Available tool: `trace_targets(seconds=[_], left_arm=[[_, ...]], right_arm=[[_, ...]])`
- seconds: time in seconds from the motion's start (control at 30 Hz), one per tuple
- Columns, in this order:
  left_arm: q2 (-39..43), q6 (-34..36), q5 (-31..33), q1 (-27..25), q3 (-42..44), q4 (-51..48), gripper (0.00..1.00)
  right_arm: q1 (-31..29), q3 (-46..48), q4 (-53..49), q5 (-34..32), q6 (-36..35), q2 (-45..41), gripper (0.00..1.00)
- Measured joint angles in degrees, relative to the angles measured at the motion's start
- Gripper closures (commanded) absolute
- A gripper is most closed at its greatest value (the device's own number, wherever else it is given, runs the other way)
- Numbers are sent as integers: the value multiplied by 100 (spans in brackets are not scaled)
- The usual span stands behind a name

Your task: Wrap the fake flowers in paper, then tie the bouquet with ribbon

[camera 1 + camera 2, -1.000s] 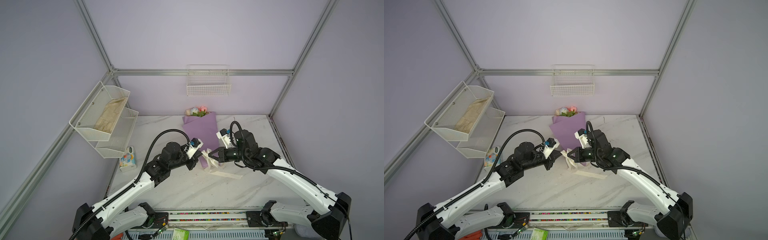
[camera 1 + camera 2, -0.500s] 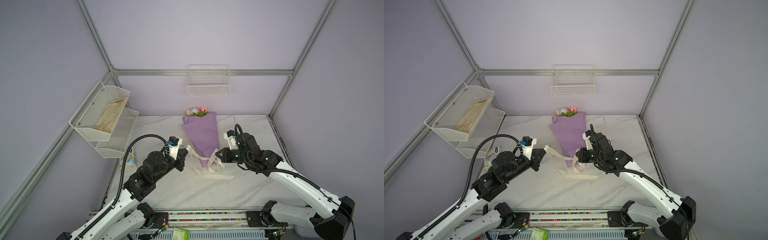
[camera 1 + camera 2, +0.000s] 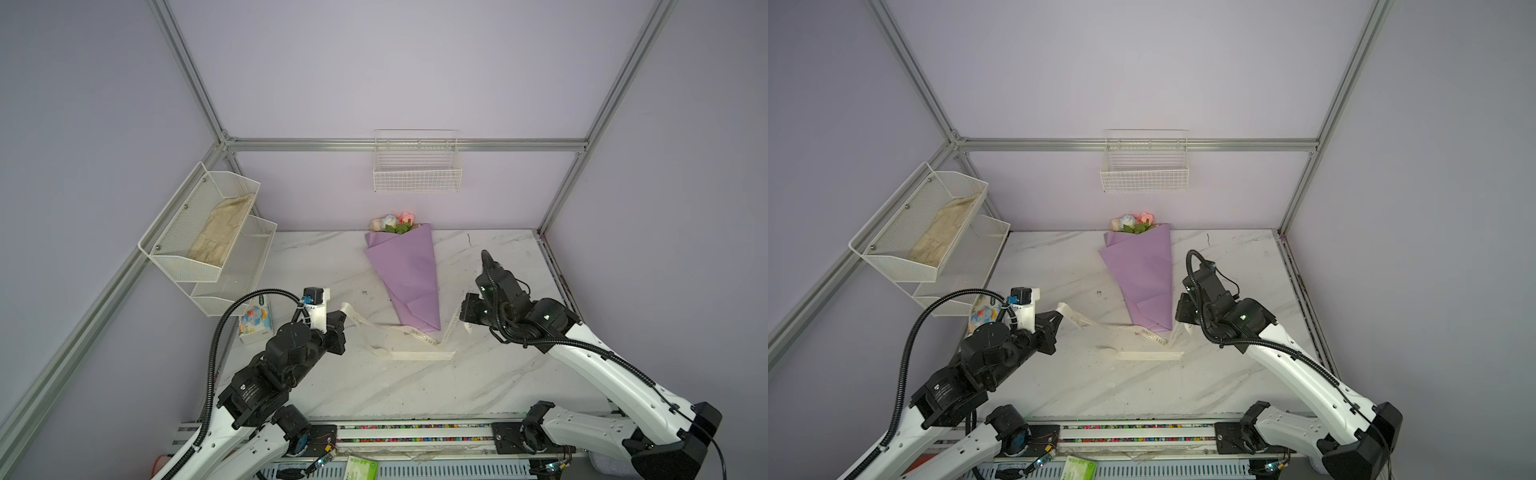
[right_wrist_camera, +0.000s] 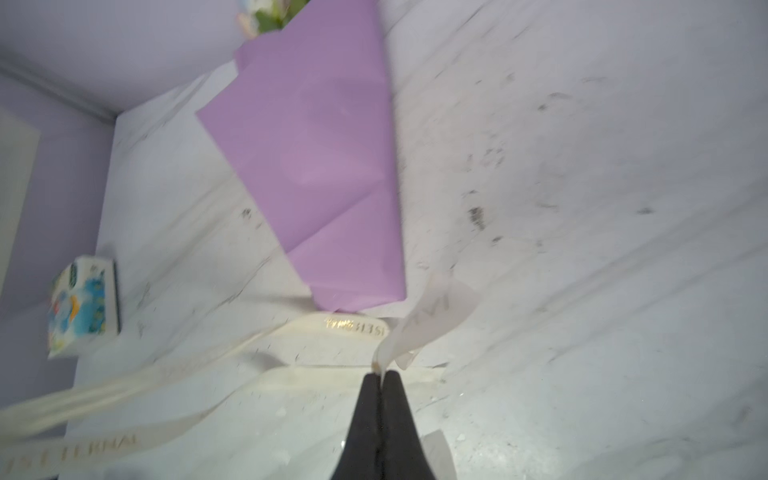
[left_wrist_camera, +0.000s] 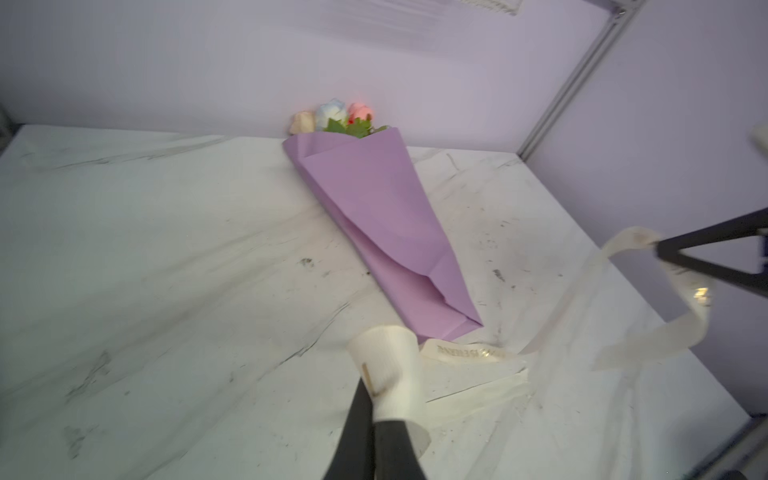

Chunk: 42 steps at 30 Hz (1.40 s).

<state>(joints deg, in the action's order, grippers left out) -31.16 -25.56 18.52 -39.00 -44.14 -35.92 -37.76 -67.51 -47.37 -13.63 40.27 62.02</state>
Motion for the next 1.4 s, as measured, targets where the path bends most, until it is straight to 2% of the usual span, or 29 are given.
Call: trace_targets(seconds=[0.2,0.37,0.47,0.6,0.73,0.87,0.97,1.0,1.03,1.07,1.17,1.27,1.33,1.4], left_arm=[[455,-326,1453,4,-483,-1620,100],[291,42,2358,11,-2138,-2406,100],[-133,658,2693,26,-3353,-2590,100],[-861,1624,2944,35,-4371,-2511,100],[-1390,1945,2673,35,-4153,-2503,100],[-1687,1825,1532,35,-3027,-2341,100],[-1923,1390,699,35,-2127,-2197,98],[-2026,1237,420,35,-1808,-2103,89],[-2133,1113,210,35,-1582,-2059,68],[-2267,946,-42,33,-1351,-2046,53],[-2472,509,-542,35,-1049,-2072,37],[-2264,-81,-625,33,-953,-2044,22],[-1932,-509,-568,35,-796,-2031,1],[-1517,-975,-472,39,-546,-2039,0]], right_arm=[[1408,-610,-492,-1593,173,-815,100],[1655,-994,-560,-2444,195,-920,100],[1661,-970,-354,-2417,-22,-920,100],[1665,-627,227,-1803,-264,-789,100],[1705,-302,225,-1864,-90,-435,100],[2098,127,28,-2094,92,-566,100],[2481,273,-22,-2243,216,-933,100],[2555,313,-22,-2299,271,-1051,100],[2586,354,-26,-2352,313,-1141,100],[2590,413,-28,-2406,369,-1215,100],[2618,601,-37,-2577,520,-1377,100],[2627,748,-57,-2769,625,-1414,100],[2649,802,-81,-2889,684,-1392,100],[2662,802,-94,-2997,710,-1362,100]])
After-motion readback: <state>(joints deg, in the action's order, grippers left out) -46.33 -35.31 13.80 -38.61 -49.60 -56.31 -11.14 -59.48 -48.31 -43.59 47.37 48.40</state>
